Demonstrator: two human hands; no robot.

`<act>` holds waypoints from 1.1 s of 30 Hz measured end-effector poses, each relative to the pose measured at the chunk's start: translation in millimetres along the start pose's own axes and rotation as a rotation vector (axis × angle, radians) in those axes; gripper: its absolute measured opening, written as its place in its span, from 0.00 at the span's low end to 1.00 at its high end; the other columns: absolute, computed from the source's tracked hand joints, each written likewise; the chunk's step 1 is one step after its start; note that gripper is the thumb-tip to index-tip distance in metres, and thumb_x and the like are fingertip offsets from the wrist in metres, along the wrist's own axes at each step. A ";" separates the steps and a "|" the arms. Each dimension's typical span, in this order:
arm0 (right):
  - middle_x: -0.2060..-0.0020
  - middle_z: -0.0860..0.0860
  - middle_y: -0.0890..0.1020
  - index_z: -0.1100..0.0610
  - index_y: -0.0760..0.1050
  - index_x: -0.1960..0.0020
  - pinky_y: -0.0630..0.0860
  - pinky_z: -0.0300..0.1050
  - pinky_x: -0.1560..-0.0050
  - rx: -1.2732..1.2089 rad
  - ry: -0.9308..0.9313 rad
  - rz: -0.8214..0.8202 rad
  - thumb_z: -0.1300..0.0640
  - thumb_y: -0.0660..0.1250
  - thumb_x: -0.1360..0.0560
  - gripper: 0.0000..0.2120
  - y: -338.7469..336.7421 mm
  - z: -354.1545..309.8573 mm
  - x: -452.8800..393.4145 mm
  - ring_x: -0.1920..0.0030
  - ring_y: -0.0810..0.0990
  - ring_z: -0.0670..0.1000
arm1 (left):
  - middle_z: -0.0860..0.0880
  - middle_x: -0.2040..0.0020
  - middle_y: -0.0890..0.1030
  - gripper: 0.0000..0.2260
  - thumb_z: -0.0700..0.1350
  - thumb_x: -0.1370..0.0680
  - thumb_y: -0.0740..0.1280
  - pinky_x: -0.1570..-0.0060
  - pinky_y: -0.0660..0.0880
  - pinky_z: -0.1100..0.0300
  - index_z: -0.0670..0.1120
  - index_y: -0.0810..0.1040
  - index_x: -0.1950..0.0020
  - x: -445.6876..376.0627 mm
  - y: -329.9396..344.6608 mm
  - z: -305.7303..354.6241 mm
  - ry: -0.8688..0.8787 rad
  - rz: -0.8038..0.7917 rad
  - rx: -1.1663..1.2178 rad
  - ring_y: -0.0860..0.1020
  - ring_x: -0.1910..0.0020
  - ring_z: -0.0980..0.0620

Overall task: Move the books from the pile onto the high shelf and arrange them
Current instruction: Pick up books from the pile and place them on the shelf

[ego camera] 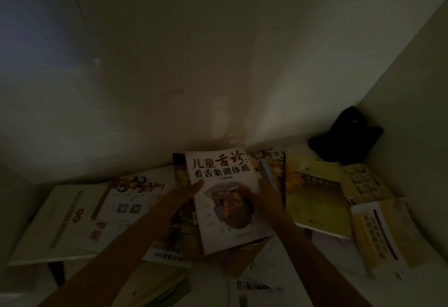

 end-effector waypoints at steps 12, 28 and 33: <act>0.42 0.53 0.78 0.53 0.71 0.39 0.79 0.42 0.49 -0.380 -0.054 0.069 0.49 0.66 0.25 0.17 14.4 -18.8 28.6 0.45 0.81 0.47 | 0.36 0.39 0.77 0.16 0.35 0.28 0.70 0.53 0.79 0.48 0.43 0.75 0.42 19.5 -4.5 -2.8 0.251 -0.051 0.193 0.79 0.49 0.42; 0.41 0.50 0.77 0.56 0.62 0.31 0.80 0.44 0.47 -0.566 -0.249 -0.003 0.67 0.68 0.28 0.29 6.7 -64.5 44.7 0.43 0.79 0.48 | 0.52 0.47 0.80 0.40 0.59 0.49 0.79 0.57 0.81 0.60 0.49 0.72 0.40 30.7 -24.0 75.9 0.702 -0.175 -0.161 0.81 0.54 0.61; 0.45 0.51 0.78 0.58 0.67 0.36 0.80 0.43 0.49 -0.515 -0.319 0.119 0.64 0.68 0.26 0.20 19.5 -66.8 31.9 0.46 0.80 0.43 | 0.53 0.42 0.73 0.54 0.72 0.56 0.73 0.53 0.76 0.61 0.51 0.64 0.35 14.8 -29.7 47.7 0.655 0.028 -0.073 0.75 0.46 0.55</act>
Point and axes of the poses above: each hand's wrist, its own x-axis away from the middle knuckle, its own y-axis out of the palm, z = x × y, the point moved 6 cm from there along -x, towards the middle knuckle
